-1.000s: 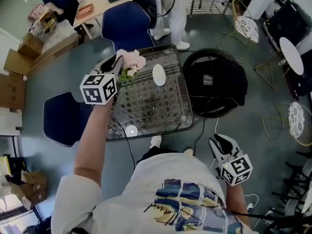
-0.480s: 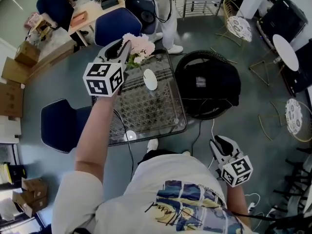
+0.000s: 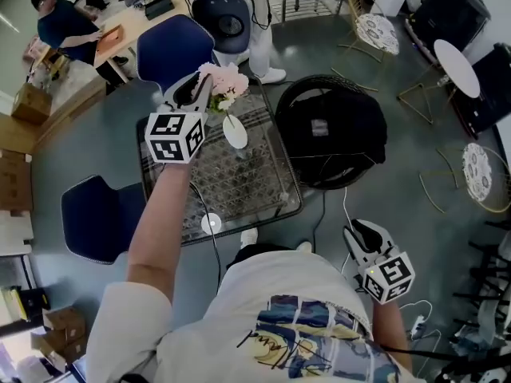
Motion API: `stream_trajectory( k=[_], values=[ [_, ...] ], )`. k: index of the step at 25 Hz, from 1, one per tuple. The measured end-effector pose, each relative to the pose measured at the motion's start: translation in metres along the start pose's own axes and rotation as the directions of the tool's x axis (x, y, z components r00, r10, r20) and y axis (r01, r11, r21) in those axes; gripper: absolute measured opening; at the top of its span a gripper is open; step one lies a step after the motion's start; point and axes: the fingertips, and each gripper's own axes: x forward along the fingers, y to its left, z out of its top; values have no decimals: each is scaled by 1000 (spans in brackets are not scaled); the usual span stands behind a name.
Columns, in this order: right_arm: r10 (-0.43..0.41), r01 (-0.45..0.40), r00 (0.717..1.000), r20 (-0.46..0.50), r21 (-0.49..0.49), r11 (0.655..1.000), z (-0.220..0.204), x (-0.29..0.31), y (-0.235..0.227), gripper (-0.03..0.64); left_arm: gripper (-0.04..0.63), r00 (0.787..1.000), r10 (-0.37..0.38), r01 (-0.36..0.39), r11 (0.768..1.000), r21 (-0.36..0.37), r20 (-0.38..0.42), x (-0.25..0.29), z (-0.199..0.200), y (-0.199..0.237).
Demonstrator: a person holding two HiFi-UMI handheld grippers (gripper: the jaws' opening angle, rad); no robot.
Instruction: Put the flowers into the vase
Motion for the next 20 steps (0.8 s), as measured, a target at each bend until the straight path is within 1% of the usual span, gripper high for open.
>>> stream_trajectory(
  k=[4,11,16,20],
  values=[
    [-15,15,1000,-7,11,1000,1,5,2,87,80,1000,-14,14,1000,12,-6,7,-24,-3],
    [-31,32,999,-24,18,999,-3,12,11,87,80,999,-44,43,999,-13,-13,8,-69,-11],
    [-46,47,998,-34,30,998,1,15,19,87,81,996,-82,81,996,-42,-22,9,-95,-13],
    [-54,56,998,-38,38,998,-1,16,25,87,83,994,-101,99,994,-35,-48,11,-117,-16]
  ],
)
